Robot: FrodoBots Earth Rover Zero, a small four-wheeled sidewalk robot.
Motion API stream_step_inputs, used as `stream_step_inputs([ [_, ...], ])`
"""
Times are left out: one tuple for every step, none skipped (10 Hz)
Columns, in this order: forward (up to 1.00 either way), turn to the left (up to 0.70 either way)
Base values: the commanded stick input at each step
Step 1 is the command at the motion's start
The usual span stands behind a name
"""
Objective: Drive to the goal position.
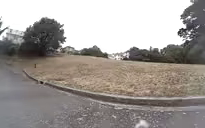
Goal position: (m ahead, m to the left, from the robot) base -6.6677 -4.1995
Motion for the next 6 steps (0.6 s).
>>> stream_step_inputs([
  [0.45,0.27],
  [0.45,0.27],
  [0.45,0.27],
  [0.45,0.27],
  [0.45,0.27],
  [0.45,0.27],
])
